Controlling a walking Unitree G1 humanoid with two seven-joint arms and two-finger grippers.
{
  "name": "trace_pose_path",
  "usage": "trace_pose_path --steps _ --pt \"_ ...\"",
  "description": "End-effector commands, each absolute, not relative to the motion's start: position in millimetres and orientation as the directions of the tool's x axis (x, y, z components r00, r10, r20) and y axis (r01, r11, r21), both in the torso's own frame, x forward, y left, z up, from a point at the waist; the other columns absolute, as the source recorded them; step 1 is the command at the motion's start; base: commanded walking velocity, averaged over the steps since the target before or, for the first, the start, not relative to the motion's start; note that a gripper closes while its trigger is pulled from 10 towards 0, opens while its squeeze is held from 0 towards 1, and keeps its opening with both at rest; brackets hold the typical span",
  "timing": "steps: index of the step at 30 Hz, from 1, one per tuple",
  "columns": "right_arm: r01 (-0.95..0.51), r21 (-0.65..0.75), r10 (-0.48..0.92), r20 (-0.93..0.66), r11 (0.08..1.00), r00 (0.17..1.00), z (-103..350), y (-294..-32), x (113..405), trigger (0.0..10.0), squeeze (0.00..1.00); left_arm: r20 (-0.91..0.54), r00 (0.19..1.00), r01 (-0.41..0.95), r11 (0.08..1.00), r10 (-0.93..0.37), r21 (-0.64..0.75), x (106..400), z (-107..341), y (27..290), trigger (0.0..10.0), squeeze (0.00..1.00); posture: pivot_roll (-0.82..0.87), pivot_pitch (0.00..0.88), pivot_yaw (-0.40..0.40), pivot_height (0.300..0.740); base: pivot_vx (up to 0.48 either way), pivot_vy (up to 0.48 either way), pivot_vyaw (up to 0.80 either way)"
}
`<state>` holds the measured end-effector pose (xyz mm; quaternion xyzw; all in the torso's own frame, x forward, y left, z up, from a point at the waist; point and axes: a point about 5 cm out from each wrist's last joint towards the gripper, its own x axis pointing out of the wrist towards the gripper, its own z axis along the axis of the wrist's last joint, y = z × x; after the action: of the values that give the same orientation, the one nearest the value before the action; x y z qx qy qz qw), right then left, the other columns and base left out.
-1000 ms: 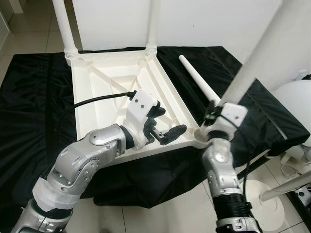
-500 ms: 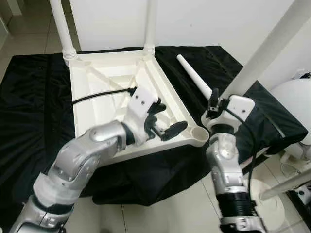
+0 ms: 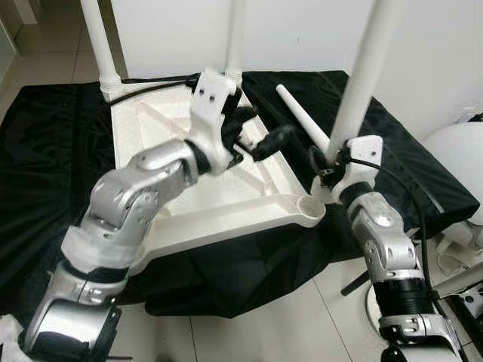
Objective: Building children table
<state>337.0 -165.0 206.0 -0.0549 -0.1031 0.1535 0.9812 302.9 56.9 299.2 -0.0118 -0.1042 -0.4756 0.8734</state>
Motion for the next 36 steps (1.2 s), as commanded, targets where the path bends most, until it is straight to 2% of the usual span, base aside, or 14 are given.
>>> trace_pose_path --steps 1,9,15,24,30,36 --pt "-0.375 -0.165 0.399 0.153 0.912 0.904 207.9 -160.4 336.3 10.0 0.0 0.19 0.317 0.93 0.344 -0.929 0.132 292.6 304.0 44.9 10.0 0.0 0.04 0.058 -0.037 0.74 0.0 0.0 0.0" --pt "-0.426 -0.191 0.452 0.12 0.884 0.884 209.0 -157.8 337.0 10.0 0.0 0.175 0.267 0.947 0.292 -0.948 0.137 288.4 301.1 32.5 10.0 0.0 0.03 0.058 -0.028 0.74 0.0 0.0 0.0" --pt "-0.515 -0.214 0.539 0.072 0.83 0.839 208.8 -148.0 334.7 10.0 0.0 0.196 0.177 0.965 0.209 -0.965 0.157 283.6 308.9 9.7 10.0 0.0 0.01 0.059 -0.013 0.74 0.0 0.0 0.0" --pt "-0.575 -0.24 0.598 0.029 0.782 0.801 206.8 -146.1 328.4 10.0 0.0 0.18 0.167 0.962 0.2 -0.969 0.185 288.4 312.3 -1.1 10.0 0.0 -0.01 0.061 0.003 0.74 0.0 0.0 0.0" --pt "-0.618 -0.262 0.643 0.012 0.741 0.766 211.4 -146.5 322.8 10.0 0.0 0.183 0.205 0.956 0.236 -0.962 0.172 298.9 320.6 -8.2 10.0 0.0 -0.03 0.067 0.008 0.74 0.0 0.0 0.0" --pt "-0.63 -0.285 0.656 -0.006 0.722 0.755 210.9 -148.5 321.3 10.0 0.0 0.206 0.184 0.967 0.215 -0.961 0.139 300.2 326.4 -10.8 10.0 0.0 -0.03 0.069 0.013 0.74 0.0 0.0 0.0"
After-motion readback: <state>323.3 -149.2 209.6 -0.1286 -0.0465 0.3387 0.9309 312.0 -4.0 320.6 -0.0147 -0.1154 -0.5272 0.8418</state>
